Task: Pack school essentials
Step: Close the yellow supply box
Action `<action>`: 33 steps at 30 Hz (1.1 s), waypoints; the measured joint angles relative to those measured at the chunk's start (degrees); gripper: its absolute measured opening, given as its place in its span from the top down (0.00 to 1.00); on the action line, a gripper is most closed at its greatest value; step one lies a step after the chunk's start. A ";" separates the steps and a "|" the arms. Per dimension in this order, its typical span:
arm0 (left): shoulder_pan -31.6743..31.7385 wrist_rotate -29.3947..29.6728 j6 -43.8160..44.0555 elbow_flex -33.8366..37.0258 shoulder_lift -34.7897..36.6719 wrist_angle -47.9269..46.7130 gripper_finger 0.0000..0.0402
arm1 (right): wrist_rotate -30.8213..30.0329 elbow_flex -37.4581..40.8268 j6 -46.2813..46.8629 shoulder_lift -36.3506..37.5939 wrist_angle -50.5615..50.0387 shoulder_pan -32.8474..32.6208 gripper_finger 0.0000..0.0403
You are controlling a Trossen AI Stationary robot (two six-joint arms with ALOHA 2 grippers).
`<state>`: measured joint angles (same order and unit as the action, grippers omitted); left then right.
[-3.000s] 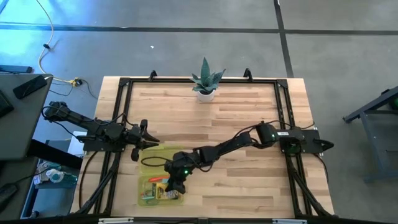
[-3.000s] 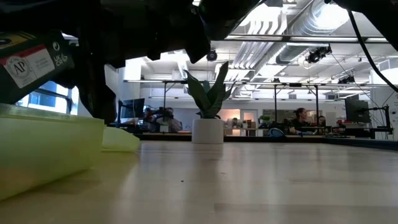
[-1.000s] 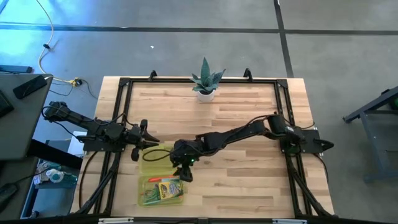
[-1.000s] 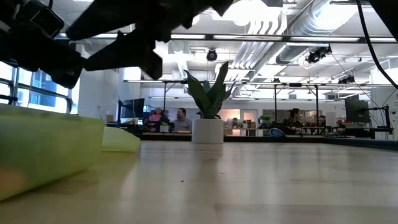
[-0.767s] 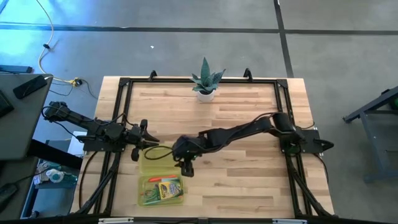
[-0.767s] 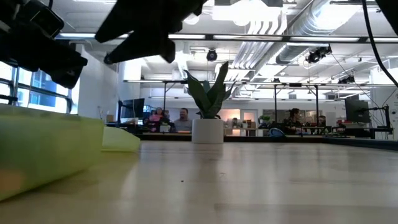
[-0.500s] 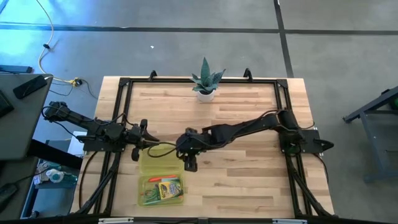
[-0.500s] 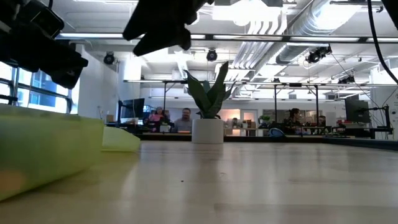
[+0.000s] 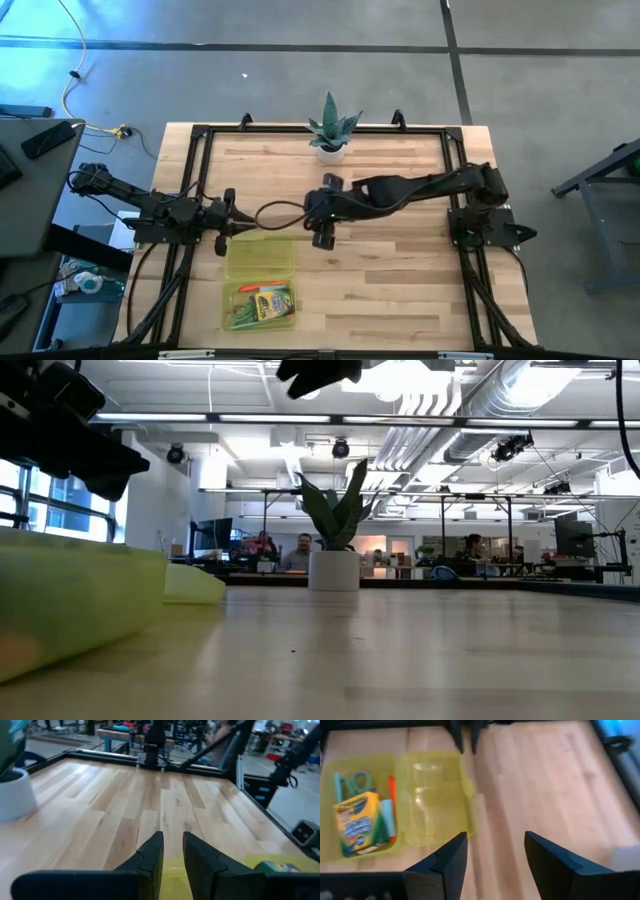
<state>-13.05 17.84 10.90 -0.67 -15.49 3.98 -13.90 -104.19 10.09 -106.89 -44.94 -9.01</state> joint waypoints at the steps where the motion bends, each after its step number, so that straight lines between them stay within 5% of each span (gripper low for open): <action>1: 0.00 0.44 1.12 0.00 0.01 -0.05 0.84 | -1.29 0.01 -0.22 0.64 -0.62 -0.05 0.53; 6: -0.01 1.21 3.41 0.00 0.02 -0.10 0.84 | -4.88 4.77 -0.16 1.53 1.54 -0.74 0.53; 18: -0.01 1.25 3.95 0.00 0.02 0.10 0.84 | 4.62 25.02 19.90 1.33 21.72 -0.06 0.53; 33: 0.01 5.05 3.95 0.00 0.00 -0.36 0.84 | 11.27 27.92 22.50 -1.05 40.08 1.25 0.53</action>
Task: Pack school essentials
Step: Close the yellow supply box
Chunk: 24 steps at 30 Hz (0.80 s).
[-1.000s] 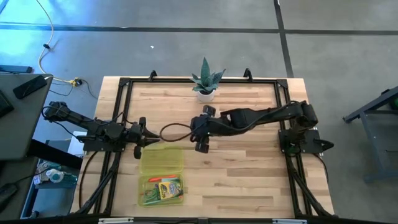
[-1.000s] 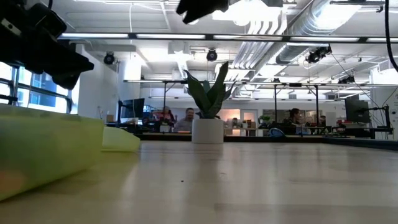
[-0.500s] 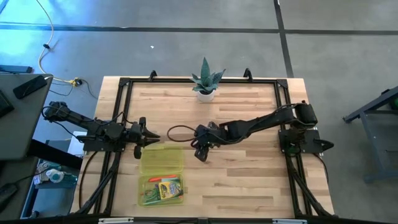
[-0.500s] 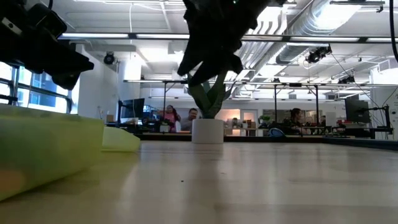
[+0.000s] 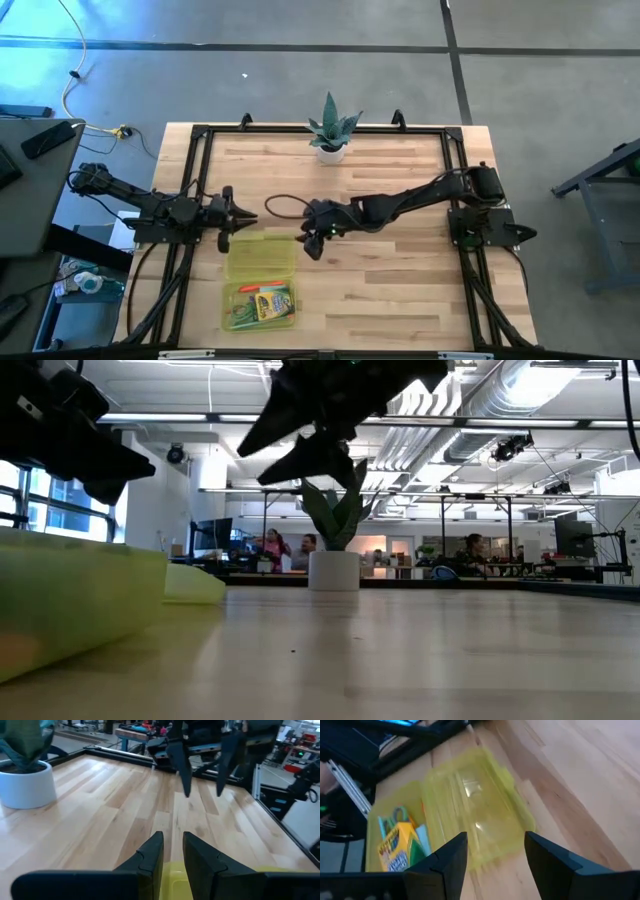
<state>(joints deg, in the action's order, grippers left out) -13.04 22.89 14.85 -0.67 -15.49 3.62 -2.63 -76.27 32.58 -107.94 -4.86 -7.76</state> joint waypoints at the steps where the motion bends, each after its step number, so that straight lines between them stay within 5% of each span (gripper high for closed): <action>1: 0.00 0.66 0.00 0.00 0.02 0.00 0.84 | 0.26 -0.72 0.10 0.00 -0.31 0.14 0.53; 12: 0.00 1.80 0.00 0.00 0.00 0.07 0.84 | -3.36 -12.21 0.24 -6.15 -9.66 0.21 0.53; 24: -0.02 1.80 0.15 0.00 -0.26 0.08 0.84 | -4.72 -12.92 4.16 -14.96 -10.06 0.47 0.53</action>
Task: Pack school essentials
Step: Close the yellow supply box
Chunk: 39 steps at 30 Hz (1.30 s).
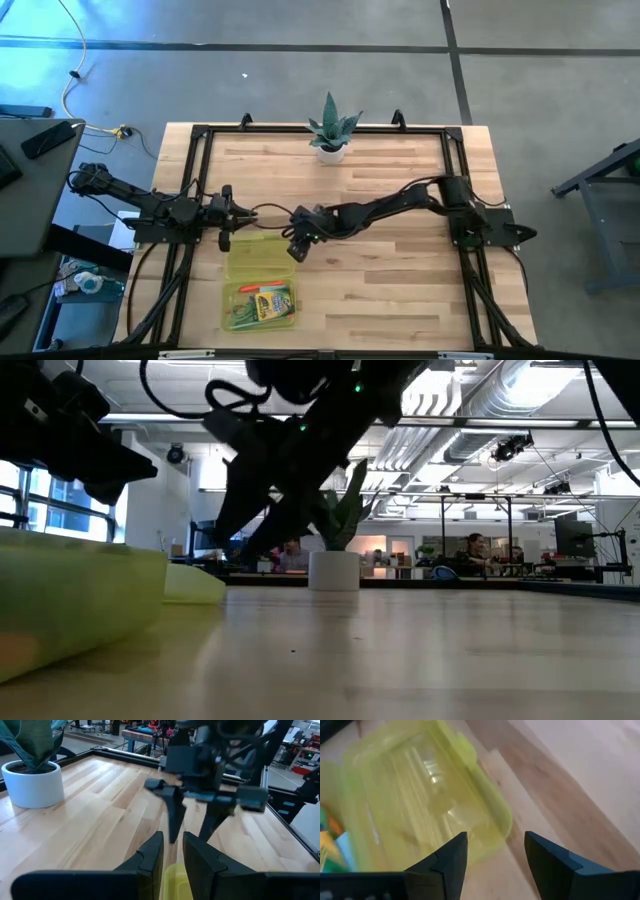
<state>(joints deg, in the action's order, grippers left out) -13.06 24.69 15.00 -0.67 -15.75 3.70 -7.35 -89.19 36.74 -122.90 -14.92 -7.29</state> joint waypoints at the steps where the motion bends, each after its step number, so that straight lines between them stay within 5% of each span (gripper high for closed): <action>1: 0.00 0.00 0.02 0.00 -0.02 0.11 0.84 | -0.01 0.00 -0.85 -0.48 0.96 0.15 0.53; 18: 0.00 -0.02 0.92 0.00 -0.11 0.02 0.84 | -1.49 -0.02 -3.76 -6.54 5.62 1.82 0.54; 39: 0.00 -0.57 1.33 0.00 -0.11 0.02 0.84 | -6.33 -0.11 -4.66 -5.31 -3.20 3.50 0.79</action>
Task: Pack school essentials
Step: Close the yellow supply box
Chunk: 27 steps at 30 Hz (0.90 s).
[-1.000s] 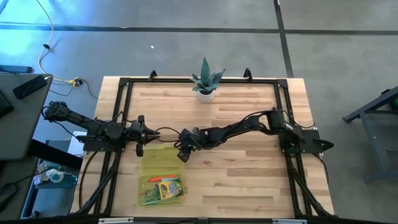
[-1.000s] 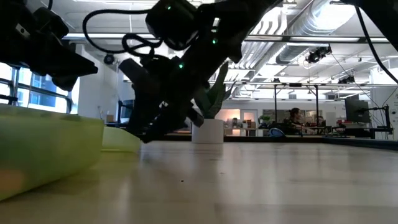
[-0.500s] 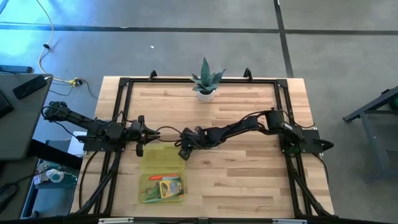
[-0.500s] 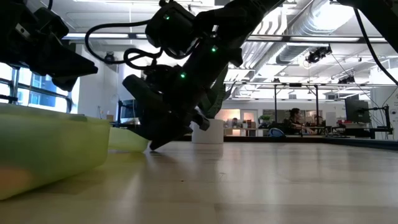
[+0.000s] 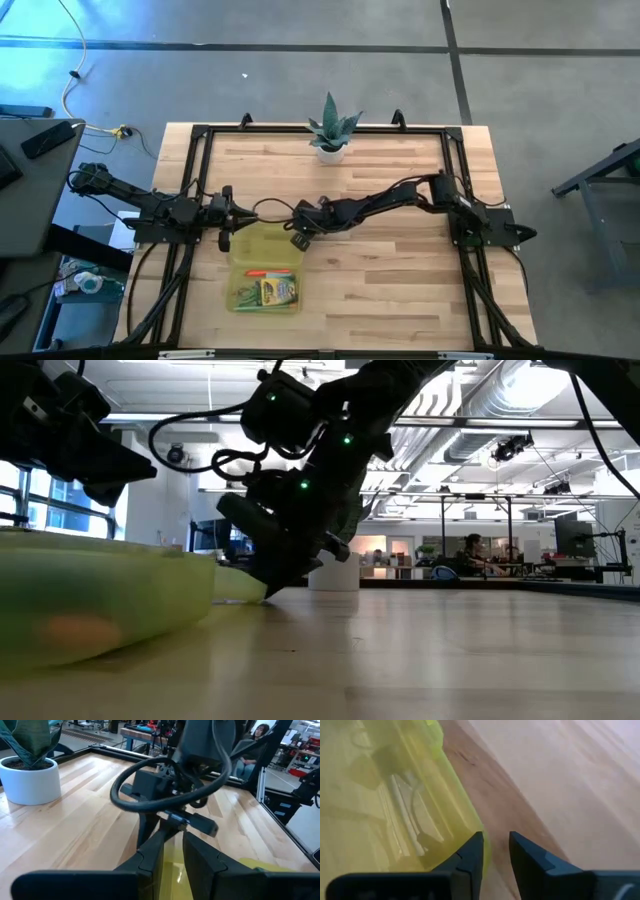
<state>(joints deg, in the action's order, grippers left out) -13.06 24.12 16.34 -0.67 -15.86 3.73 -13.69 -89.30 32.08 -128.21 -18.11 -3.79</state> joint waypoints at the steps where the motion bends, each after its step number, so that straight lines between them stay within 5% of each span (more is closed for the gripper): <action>1: 0.00 -0.02 0.00 0.00 0.00 0.00 0.84 | -0.34 0.00 -0.21 0.26 -0.81 0.16 0.79; 14: 0.00 -0.51 0.02 0.00 0.00 -0.02 0.84 | -4.12 0.22 -5.93 2.65 -9.36 4.03 0.79; 27: -0.02 -13.83 3.65 0.00 0.00 -0.07 0.84 | -2.41 0.20 -10.08 2.76 -10.12 7.85 0.79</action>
<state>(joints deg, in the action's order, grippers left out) -13.08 10.29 19.99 -0.67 -15.86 3.66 -16.10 -89.10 22.00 -125.45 -28.23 4.06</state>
